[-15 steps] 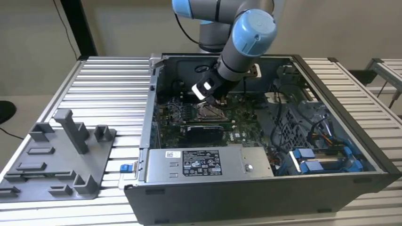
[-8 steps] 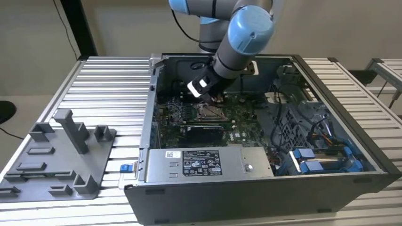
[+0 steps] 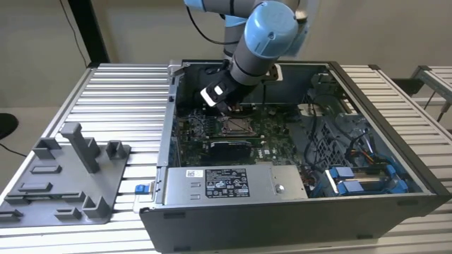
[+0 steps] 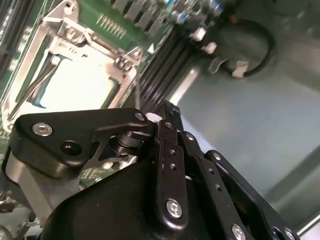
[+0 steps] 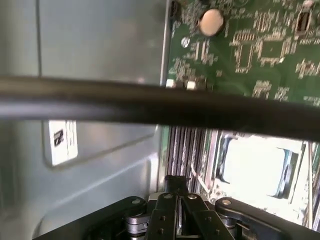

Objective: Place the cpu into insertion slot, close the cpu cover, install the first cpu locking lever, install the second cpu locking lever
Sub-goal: 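Install the second cpu locking lever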

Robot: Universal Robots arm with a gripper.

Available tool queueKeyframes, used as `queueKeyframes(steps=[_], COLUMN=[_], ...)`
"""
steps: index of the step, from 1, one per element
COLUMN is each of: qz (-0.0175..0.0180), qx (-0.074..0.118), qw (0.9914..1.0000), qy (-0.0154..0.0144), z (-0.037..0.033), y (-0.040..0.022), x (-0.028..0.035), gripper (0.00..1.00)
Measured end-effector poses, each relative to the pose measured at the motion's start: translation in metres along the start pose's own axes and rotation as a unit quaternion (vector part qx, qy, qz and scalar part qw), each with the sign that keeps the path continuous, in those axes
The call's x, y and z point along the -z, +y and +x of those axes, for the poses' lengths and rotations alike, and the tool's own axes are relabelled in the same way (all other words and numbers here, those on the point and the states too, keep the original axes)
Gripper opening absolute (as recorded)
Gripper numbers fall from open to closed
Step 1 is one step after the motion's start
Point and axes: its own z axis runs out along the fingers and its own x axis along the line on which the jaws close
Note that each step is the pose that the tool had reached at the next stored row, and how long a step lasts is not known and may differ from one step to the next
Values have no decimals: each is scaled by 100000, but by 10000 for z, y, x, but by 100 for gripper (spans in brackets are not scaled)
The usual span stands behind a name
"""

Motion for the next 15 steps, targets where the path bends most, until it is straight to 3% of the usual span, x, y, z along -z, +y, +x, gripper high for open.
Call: queueKeyframes(steps=[4, 7, 9, 11, 13, 14, 15], qz=[-134, -394, -787, -954, -1014, -1037, -1111], qx=[70, 36, -199, -626, -1069, -1197, -1271], qw=[100000, 99999, 99994, 99979, 99941, 99926, 99923], qy=[-20, -371, -684, -1687, -3114, -3494, -3553], z=[-12, -29, -40, -43, -44, -46, -51], y=[-137, -160, -164, -165, -166, -165, -164], x=[-2, 2, -10, -12, -14, -21, -33], gripper=[0, 0, 0, 0, 0, 0, 0])
